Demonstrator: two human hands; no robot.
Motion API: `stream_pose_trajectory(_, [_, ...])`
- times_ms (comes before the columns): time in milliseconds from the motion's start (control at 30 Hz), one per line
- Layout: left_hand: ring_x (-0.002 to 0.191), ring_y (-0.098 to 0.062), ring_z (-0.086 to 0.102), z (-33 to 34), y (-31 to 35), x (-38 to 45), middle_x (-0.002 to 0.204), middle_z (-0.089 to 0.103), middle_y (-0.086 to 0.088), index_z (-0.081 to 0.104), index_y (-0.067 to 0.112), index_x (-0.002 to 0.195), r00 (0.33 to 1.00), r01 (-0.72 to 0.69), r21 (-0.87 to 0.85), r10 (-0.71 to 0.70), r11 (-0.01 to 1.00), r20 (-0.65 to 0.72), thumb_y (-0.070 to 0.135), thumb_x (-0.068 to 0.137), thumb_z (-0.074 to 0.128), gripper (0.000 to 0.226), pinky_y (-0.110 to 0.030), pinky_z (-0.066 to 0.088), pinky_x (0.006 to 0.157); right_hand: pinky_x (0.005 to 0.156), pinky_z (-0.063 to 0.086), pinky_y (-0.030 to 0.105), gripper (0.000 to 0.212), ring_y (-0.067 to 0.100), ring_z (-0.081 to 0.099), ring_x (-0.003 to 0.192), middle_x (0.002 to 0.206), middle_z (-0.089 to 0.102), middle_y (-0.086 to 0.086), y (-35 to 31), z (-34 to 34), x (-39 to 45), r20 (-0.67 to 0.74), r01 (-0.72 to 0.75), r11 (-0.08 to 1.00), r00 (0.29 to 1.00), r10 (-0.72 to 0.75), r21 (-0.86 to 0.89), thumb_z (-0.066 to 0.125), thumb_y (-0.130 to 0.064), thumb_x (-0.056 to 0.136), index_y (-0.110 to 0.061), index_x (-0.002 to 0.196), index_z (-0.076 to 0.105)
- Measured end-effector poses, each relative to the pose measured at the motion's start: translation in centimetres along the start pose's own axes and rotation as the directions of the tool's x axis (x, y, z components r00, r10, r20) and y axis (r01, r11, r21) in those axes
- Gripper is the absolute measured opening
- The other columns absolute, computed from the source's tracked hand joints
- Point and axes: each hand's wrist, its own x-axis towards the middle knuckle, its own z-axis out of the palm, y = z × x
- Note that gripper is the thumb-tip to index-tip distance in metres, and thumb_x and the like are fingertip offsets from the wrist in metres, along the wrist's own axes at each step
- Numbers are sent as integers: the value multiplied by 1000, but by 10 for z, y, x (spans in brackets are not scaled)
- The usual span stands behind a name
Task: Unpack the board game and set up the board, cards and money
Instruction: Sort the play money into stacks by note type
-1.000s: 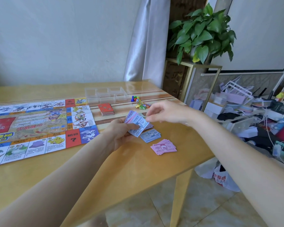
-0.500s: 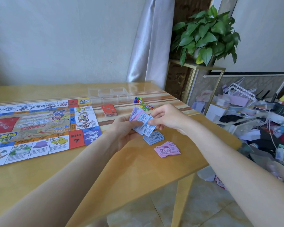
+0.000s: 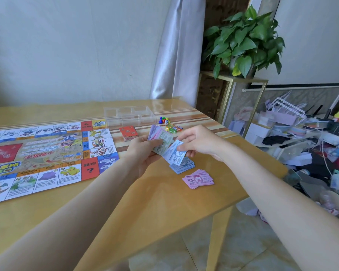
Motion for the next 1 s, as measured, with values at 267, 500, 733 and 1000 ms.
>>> stream_pose_trajectory(267, [82, -24, 65, -9, -9, -8, 90, 65, -13, 56, 7, 97, 991, -9, -51, 2, 999, -137, -2, 90, 52, 12, -34, 54, 77, 46, 40, 19, 11, 11, 55, 51, 66, 63, 8, 29, -2, 5, -64, -179, 980, 981, 185, 89, 69, -4, 82, -6, 84, 59])
stream_pose_trajectory(500, [72, -29, 60, -1, -10, -14, 89, 60, -15, 54, 1, 106, 981, 184, -30, -185, 982, -57, -1, 89, 54, 17, -41, 53, 76, 59, 39, 28, 31, 22, 54, 77, 82, 58, 3, 26, 10, 9, -137, -154, 808, 986, 92, -568, 74, -35, 77, -10, 79, 56])
stream_pose_trajectory(733, [73, -30, 61, 5, -9, -16, 86, 59, -14, 52, 1, 99, 967, 254, -93, -256, 963, -10, -2, 90, 52, 9, -43, 52, 76, 47, 26, 28, 47, 15, 32, 51, 61, 30, -1, 24, 17, 12, -86, -155, 797, 988, 129, -584, 67, -37, 82, -17, 59, 31])
stream_pose_trajectory(1000, [76, -29, 66, -2, -11, -13, 92, 66, -18, 52, 0, 113, 992, 117, -24, -118, 993, -35, -3, 91, 52, 23, -37, 59, 70, 66, 35, 30, 30, 25, 51, 84, 100, 59, 10, 8, 10, 13, -213, -131, 859, 977, 27, -495, 50, -36, 94, -5, 97, 51])
